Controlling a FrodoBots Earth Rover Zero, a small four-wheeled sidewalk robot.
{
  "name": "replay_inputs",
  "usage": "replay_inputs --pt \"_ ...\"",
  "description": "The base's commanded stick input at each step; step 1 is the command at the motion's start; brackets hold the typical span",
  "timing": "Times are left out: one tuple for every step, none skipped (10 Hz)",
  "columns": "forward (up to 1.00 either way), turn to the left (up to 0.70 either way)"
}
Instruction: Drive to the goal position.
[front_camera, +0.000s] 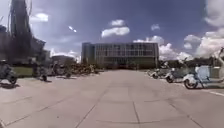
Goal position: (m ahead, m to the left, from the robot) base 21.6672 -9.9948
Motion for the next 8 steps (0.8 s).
replay_inputs --pt "1.00 -0.40" --pt "1.00 -0.40" --pt "1.00 -0.40" --pt "1.00 -0.40" --pt "1.00 -0.40" --pt "1.00 -0.40" --pt "1.00 -0.40" --pt "1.00 -0.40"
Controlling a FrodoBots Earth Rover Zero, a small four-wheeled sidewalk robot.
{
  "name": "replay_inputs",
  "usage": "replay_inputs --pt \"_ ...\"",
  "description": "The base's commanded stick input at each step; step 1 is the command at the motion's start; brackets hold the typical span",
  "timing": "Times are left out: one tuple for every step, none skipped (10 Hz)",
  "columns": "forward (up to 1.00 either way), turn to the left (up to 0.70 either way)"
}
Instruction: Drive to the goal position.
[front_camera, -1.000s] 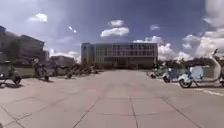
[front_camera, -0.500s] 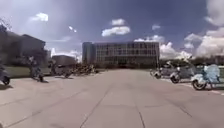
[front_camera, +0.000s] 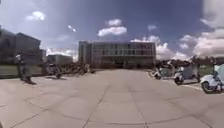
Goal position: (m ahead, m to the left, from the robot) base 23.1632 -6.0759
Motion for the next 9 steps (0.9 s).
replay_inputs --pt "1.00 -0.16" --pt "1.00 0.00" --pt "1.00 0.00" --pt "1.00 0.00" --pt "1.00 0.00" --pt "1.00 0.00" --pt "1.00 0.00" --pt "1.00 0.00" --pt "1.00 0.00"
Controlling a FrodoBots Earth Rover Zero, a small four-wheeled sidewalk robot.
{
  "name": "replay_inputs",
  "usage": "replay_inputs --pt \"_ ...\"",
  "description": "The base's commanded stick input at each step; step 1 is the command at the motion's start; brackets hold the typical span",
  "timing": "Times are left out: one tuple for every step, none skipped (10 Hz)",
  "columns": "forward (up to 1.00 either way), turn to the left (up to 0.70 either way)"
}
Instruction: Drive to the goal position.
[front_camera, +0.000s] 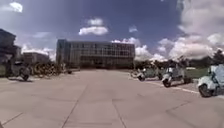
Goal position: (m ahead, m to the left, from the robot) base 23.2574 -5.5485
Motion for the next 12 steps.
replay_inputs --pt "1.00 0.00" --pt "1.00 0.00" --pt "1.00 0.00" --pt "1.00 0.00" --pt "1.00 0.00" --pt "1.00 0.00" --pt "1.00 0.00" --pt "1.00 0.00" --pt "1.00 0.00" --pt "1.00 0.00" --pt "1.00 0.00" --pt "1.00 0.00"
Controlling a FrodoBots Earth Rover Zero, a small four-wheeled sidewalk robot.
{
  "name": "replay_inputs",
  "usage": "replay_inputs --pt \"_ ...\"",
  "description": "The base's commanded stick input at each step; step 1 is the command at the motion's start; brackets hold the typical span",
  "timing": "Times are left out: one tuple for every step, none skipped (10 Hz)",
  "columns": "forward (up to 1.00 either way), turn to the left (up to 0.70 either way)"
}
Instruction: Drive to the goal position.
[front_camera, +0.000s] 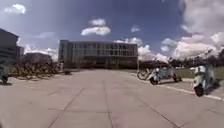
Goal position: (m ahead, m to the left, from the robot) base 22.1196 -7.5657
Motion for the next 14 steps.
replay_inputs --pt "1.00 0.00" --pt "1.00 0.00" --pt "1.00 0.00" --pt "1.00 0.06" --pt "1.00 0.21" --pt "1.00 0.24" --pt "1.00 0.00" --pt "1.00 0.00" --pt "1.00 0.00" --pt "1.00 0.00" --pt "1.00 0.00" --pt "1.00 0.00" --pt "1.00 0.00" --pt "1.00 0.00"
